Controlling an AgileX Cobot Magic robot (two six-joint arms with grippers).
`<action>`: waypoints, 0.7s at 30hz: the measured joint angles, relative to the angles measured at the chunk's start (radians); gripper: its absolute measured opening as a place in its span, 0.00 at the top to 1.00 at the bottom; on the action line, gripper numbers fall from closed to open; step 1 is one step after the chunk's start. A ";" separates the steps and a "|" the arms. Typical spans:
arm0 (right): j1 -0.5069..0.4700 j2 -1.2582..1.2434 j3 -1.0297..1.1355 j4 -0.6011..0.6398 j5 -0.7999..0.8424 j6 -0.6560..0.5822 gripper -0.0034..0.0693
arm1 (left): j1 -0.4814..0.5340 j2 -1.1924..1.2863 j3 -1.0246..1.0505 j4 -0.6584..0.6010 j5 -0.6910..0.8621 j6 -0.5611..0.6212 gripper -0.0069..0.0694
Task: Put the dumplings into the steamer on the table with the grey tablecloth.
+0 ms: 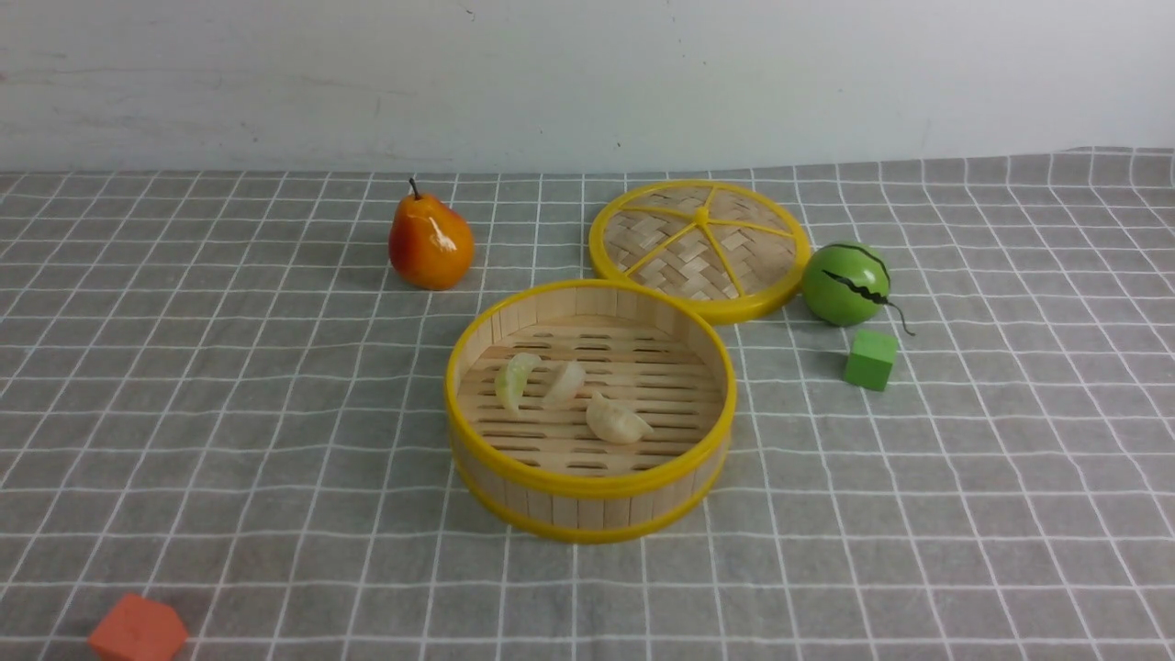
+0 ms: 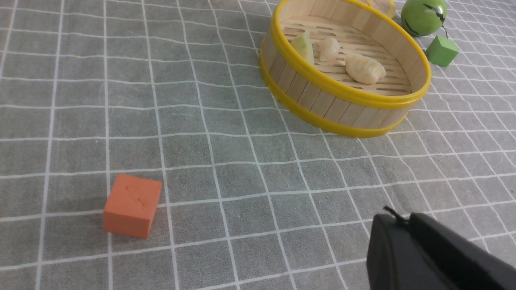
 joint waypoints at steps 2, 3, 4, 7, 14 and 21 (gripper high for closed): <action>0.015 0.000 0.000 -0.001 0.000 0.000 0.98 | 0.000 0.000 0.000 0.000 0.000 0.000 0.86; 0.016 0.000 0.000 -0.001 0.000 0.000 0.98 | 0.000 0.000 0.000 0.000 0.000 0.000 0.86; 0.024 0.000 0.000 -0.001 0.000 0.001 0.98 | 0.000 0.000 0.000 0.000 0.000 0.000 0.85; 0.034 0.000 0.000 0.000 0.000 0.002 0.98 | 0.000 0.000 0.000 0.000 0.000 0.000 0.85; 0.034 0.000 0.000 0.007 0.000 0.002 0.98 | 0.000 0.000 0.000 0.000 0.000 0.000 0.84; 0.034 0.000 0.000 0.007 0.001 0.002 0.97 | 0.000 0.000 0.000 0.000 0.000 0.000 0.82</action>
